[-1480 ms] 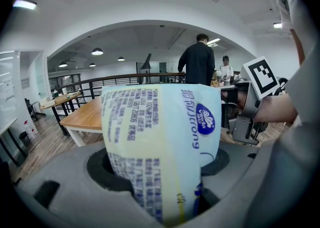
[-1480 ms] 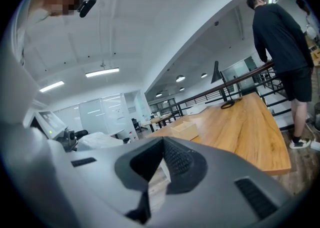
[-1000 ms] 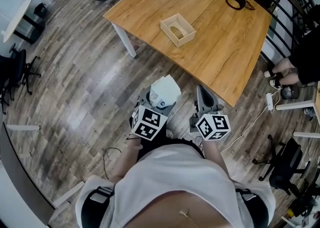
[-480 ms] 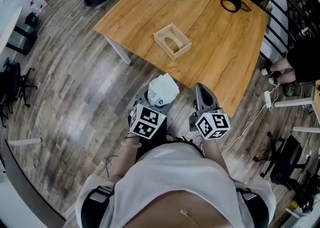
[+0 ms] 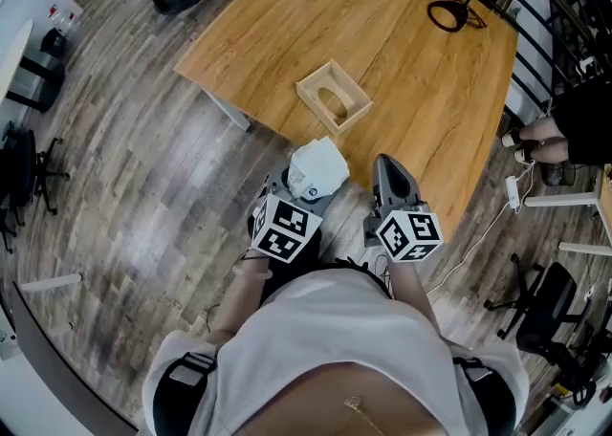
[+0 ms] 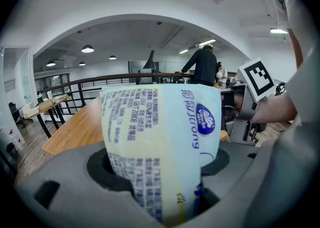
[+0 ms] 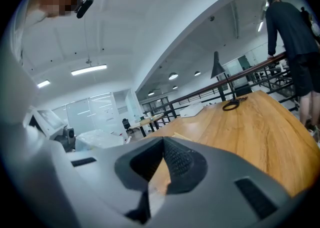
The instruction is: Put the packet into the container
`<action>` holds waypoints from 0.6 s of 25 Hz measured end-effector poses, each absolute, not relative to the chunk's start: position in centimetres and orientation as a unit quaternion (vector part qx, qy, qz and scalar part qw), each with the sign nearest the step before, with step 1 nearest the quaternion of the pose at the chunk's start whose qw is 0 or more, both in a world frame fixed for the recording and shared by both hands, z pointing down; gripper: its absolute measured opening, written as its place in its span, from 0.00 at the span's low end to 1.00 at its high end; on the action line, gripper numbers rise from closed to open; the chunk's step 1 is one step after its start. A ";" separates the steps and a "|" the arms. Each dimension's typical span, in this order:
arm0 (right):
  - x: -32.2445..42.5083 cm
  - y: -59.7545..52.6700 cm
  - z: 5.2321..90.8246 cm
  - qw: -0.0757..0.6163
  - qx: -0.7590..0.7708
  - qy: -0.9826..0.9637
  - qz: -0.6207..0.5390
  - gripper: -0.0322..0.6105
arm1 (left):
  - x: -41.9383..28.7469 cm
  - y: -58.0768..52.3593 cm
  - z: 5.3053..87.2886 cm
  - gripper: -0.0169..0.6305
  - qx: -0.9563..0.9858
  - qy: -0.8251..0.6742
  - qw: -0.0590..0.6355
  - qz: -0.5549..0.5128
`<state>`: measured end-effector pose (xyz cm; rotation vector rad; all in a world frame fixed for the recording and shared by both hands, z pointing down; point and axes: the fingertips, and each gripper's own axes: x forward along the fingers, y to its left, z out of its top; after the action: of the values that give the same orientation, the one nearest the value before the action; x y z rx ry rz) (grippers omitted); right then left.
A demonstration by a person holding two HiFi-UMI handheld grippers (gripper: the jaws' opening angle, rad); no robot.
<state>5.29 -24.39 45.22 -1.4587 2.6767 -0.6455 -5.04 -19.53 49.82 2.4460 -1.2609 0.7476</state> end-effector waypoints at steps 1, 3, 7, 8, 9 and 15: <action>5.0 -25.0 45.3 0.013 -0.469 0.858 -0.208 0.07 | -5.3 -20.2 49.9 0.58 0.849 -0.436 0.144 0.260; 4.6 -26.2 45.4 0.012 -0.470 0.857 -0.211 0.07 | -5.9 -21.4 50.0 0.58 0.850 -0.434 0.144 0.262; 3.5 -28.8 45.4 0.013 -0.475 0.854 -0.212 0.07 | -7.2 -24.0 49.9 0.58 0.852 -0.431 0.140 0.262; 3.2 -29.5 45.4 0.014 -0.475 0.854 -0.212 0.07 | -7.5 -24.7 49.9 0.58 0.853 -0.429 0.137 0.263; 2.9 -30.1 45.4 0.013 -0.475 0.854 -0.212 0.07 | -7.7 -25.3 49.9 0.58 0.855 -0.426 0.133 0.265; 1.4 -33.3 45.6 0.017 -0.481 0.851 -0.210 0.07 | -8.4 -28.4 50.0 0.58 0.869 -0.389 0.104 0.288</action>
<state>1.39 -33.31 45.62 -1.4942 2.6461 -0.6523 -8.45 -28.37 50.03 2.5612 -1.1480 0.8494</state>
